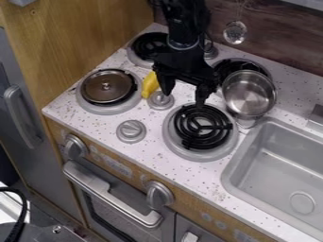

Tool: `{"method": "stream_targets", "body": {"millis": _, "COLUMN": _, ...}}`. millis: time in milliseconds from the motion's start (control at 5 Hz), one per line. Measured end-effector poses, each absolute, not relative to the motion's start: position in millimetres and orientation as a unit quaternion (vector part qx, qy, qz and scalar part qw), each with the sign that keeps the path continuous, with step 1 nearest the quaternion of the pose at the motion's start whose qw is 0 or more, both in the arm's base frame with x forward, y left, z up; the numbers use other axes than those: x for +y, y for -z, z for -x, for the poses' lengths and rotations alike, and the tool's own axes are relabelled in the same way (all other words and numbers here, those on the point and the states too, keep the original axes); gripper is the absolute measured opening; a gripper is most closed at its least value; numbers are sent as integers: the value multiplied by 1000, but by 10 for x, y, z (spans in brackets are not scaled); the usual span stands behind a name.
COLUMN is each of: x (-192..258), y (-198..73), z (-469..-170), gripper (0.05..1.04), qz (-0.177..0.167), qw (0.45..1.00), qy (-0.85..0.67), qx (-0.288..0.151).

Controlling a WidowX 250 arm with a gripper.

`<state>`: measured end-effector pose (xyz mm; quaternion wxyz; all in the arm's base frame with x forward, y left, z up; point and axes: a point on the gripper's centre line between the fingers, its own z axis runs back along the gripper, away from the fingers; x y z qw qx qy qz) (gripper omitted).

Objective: Put the banana on the lower right burner

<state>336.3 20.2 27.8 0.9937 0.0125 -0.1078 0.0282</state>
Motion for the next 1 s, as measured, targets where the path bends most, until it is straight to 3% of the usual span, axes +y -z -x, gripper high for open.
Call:
{"method": "stream_targets", "body": {"millis": 200, "x": 195, "y": -155, "z": -3307, "gripper": 999, "qz": -10, "qw": 996, "qy": -30, "qx": -88}}
{"method": "stream_targets", "body": {"millis": 400, "x": 366, "y": -90, "z": -3549, "gripper": 999, "qz": -5, "qw": 993, "qy": -39, "qx": -109}}
{"method": "stream_targets", "body": {"millis": 800, "x": 975, "y": -32, "z": -4199, "gripper": 999, "qz": -53, "qw": 988, "qy": -47, "qx": -135}}
{"method": "stream_targets", "body": {"millis": 1000, "x": 1256, "y": 82, "z": -4316, "gripper": 999, "qz": -53, "qw": 988, "qy": -57, "qx": -130}}
